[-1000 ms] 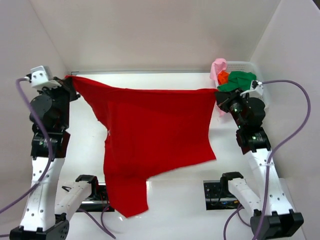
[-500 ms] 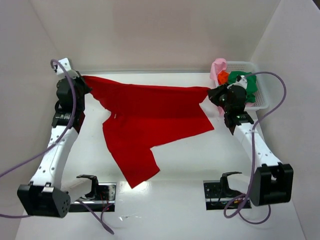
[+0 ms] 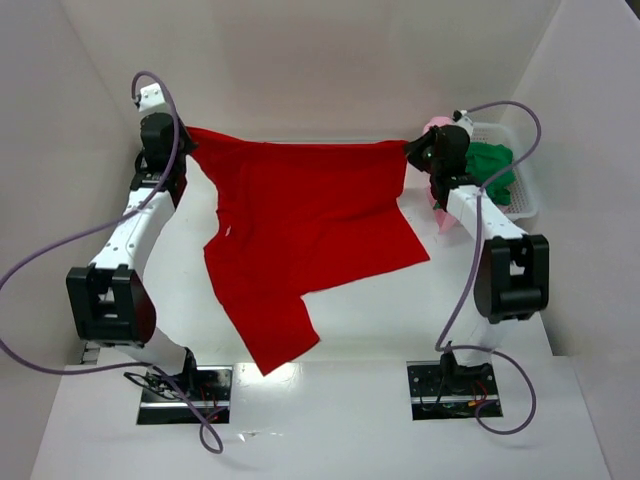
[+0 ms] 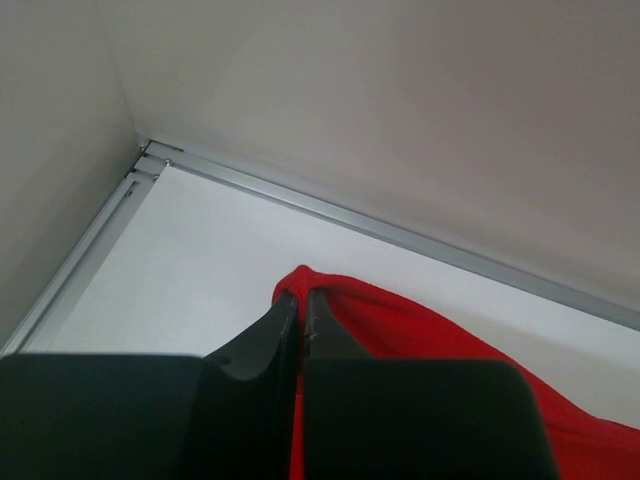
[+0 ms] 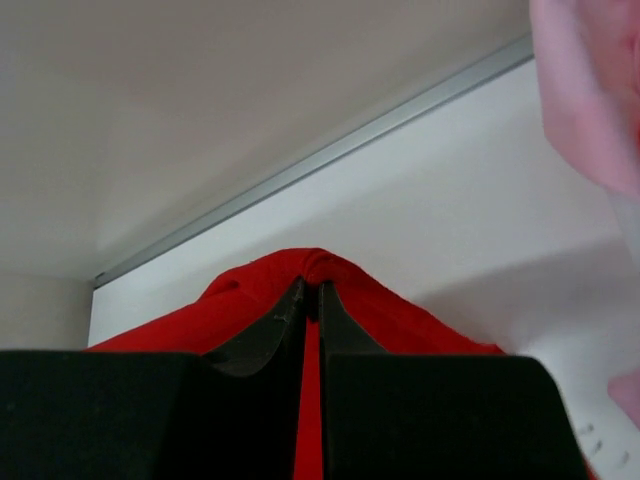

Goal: Fold and stack the t-shirts
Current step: Flatten out the tshirt

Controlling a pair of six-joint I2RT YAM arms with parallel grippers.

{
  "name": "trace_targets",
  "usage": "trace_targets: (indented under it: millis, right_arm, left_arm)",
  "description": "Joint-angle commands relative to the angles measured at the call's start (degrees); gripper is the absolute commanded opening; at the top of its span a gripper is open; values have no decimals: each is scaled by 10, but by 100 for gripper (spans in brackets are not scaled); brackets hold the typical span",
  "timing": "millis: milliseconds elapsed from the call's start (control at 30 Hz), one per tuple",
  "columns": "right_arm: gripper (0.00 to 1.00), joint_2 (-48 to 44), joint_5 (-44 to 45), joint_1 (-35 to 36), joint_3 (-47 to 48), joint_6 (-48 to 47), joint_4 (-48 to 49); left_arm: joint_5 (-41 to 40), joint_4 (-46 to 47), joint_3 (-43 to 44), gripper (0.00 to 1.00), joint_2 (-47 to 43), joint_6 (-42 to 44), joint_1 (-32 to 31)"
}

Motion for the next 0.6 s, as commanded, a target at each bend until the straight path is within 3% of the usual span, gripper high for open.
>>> trace_targets:
  millis: [0, 267, 567]
  right_arm:
    - [0, 60, 23, -2, 83, -25, 43]
    - [0, 201, -13, -2, 210, -31, 29]
    - [0, 317, -18, -2, 331, -59, -14]
  left_arm:
    - [-4, 54, 60, 0, 46, -4, 8]
    - [-10, 54, 138, 0, 147, -4, 14]
    - [-16, 43, 171, 0, 191, 1, 14]
